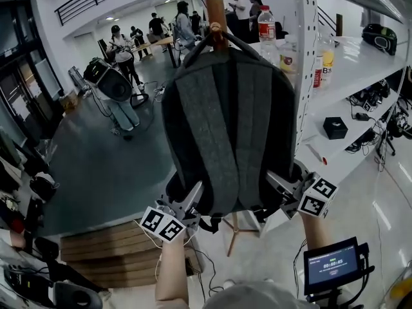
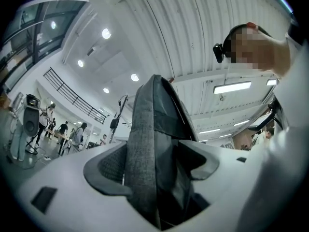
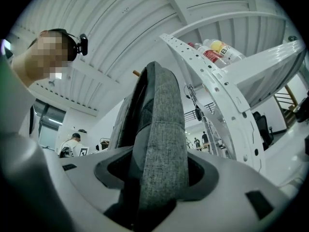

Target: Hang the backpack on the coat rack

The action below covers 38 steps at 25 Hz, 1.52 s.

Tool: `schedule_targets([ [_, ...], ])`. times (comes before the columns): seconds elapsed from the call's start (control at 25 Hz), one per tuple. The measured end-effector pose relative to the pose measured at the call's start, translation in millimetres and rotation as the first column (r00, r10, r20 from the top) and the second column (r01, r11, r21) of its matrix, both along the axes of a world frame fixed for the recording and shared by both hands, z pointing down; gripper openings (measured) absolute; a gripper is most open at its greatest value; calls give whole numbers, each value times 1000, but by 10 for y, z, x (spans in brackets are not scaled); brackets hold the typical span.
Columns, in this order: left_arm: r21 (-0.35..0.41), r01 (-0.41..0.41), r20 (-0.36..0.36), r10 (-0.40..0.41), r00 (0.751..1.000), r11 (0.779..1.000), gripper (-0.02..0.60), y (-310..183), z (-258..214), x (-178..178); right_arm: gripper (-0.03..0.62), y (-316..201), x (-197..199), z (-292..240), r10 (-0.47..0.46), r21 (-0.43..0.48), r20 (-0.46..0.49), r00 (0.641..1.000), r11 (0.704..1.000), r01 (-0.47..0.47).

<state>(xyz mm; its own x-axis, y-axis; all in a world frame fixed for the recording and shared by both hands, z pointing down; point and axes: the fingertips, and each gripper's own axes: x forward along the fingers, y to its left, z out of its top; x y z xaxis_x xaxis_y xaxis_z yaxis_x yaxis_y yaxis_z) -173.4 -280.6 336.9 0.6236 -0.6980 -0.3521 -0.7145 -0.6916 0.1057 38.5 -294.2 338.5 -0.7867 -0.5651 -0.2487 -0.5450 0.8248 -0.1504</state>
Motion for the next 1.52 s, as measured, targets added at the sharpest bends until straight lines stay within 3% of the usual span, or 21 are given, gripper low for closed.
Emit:
schedule_targets([
  [0.12,38,34,11,-34,999,999,319,47,-39,-30,244,57,148,-80,19,30,46,999,999,-21],
  [0.36,61,42,30,-44,999,997,319,139,-95,49,250,228,687,-336,113,98,275,955,985,-145],
  [0.56,94,46,23,-49,999,994,318,420,-211,96,250,485,907,-458,140,139,260,956,974,-180],
  [0.76,121,42,57,-49,997,992,318,746,-235,217,249,826,929,-529,77,172,234,969,978,-119],
  [0.88,104,-11,64,5,998,995,309,871,-159,369,249,969,863,-428,59,152,219,974,984,-93],
  [1.08,43,-123,33,122,992,991,202,1034,8,625,247,1142,669,-168,45,108,158,986,992,-63],
  [1.28,-27,-287,-6,287,958,957,102,1207,206,905,245,1255,609,119,43,43,162,986,998,-51],
  [1.52,-64,-319,-32,318,948,946,57,1185,351,1129,215,1288,591,245,57,-1,196,979,998,-58],
])
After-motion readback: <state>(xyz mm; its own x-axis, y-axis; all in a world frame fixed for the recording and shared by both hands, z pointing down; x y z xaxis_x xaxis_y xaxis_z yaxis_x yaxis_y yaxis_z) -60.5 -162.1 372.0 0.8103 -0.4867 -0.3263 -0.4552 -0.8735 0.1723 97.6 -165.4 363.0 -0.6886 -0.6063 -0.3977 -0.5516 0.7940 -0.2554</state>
